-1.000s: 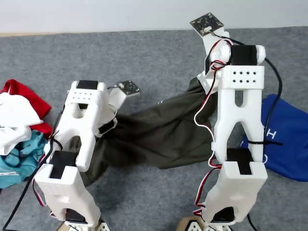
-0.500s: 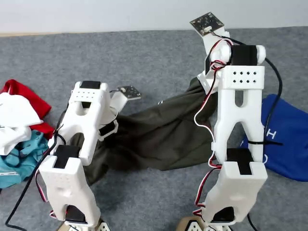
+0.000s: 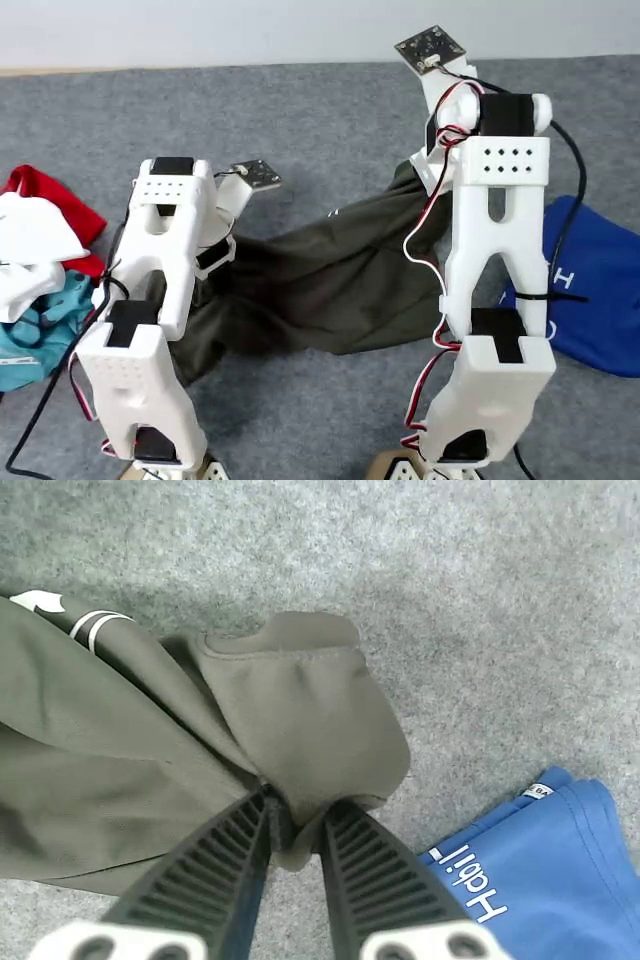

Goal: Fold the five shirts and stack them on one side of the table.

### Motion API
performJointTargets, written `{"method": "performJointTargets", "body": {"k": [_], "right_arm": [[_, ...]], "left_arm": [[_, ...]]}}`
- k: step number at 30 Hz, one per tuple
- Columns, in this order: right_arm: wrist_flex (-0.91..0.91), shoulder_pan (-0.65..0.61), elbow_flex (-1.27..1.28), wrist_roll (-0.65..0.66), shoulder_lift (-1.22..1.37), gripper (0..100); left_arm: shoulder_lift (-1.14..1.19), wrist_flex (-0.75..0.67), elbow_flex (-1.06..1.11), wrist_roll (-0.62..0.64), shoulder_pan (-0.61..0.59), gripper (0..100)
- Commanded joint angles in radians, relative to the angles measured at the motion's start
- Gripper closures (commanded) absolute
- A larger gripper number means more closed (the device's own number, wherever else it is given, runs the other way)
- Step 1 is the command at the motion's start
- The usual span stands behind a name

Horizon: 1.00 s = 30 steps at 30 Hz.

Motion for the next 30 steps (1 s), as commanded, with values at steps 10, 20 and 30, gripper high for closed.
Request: {"method": "performJointTargets", "body": {"k": [10,20,30], "right_arm": [[0.013,-0.002,-0.008,-0.011,-0.064,98.9],[0.015,-0.002,-0.008,-0.011,-0.074,98.9],[0.015,0.007,-0.008,-0.012,-0.268,98.9]], "left_arm": [[-0.006,-0.008,0.048,-0.097,0.0,98],[-0.02,0.052,-0.015,-0.098,0.002,100],[-0.322,0.164,-0.426,0.124,-0.037,100]]}}
